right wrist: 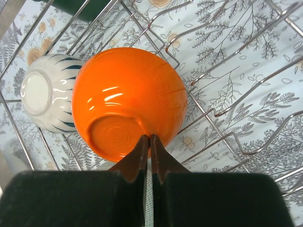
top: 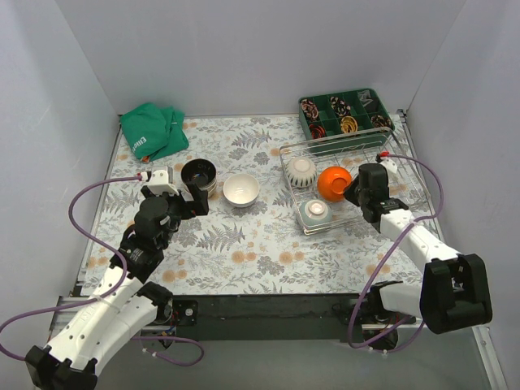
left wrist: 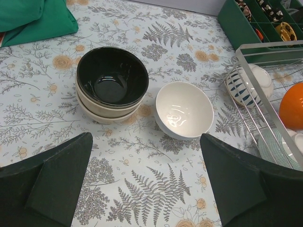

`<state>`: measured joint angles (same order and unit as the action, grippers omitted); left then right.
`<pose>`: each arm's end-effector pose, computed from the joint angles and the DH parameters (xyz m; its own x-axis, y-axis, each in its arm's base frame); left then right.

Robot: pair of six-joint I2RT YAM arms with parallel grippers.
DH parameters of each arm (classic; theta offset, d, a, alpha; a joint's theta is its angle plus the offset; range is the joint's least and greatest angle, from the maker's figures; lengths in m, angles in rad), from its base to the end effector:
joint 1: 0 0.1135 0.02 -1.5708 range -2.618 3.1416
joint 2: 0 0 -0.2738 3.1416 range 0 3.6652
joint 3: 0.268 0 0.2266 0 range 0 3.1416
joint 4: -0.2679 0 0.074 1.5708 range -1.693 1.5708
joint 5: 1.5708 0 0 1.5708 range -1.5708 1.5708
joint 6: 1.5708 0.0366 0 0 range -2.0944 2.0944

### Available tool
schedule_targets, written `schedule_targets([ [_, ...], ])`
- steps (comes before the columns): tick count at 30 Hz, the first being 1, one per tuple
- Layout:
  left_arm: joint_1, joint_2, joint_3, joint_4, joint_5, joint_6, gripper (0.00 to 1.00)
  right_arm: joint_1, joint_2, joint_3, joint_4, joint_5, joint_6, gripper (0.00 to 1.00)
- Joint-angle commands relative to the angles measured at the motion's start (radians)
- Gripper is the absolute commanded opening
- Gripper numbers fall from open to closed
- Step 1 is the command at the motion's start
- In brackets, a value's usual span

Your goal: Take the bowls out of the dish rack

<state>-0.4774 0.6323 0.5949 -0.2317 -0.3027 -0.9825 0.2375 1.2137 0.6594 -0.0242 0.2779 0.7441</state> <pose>0.1158 -0.0476 0.2982 -0.2835 -0.7474 -0.6009 -0.0946 0.6454 -0.7580 0.2289 0.0451 0.2463 -0.3929 0.5750 -0.7176 0.3577 0.8145 0.4568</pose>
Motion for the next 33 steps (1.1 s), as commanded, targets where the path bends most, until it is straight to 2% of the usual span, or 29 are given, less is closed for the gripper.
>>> schedule_targets([
  [1, -0.003, 0.004, -0.01, 0.012, -0.004, 0.016, 0.98, 0.0, 0.009, 0.085, -0.022, -0.006, -0.231, 0.07],
  [6, -0.003, 0.012, -0.01, 0.012, -0.003, 0.019, 0.98, 0.002, 0.036, 0.127, -0.022, -0.039, -0.33, 0.01],
  [24, -0.004, 0.024, -0.012, 0.014, -0.006, 0.021, 0.98, 0.002, 0.168, 0.313, -0.062, -0.137, -0.509, 0.01],
  [33, -0.004, 0.027, -0.012, 0.012, -0.007, 0.022, 0.98, 0.002, 0.227, 0.352, -0.066, -0.158, -0.555, 0.01],
])
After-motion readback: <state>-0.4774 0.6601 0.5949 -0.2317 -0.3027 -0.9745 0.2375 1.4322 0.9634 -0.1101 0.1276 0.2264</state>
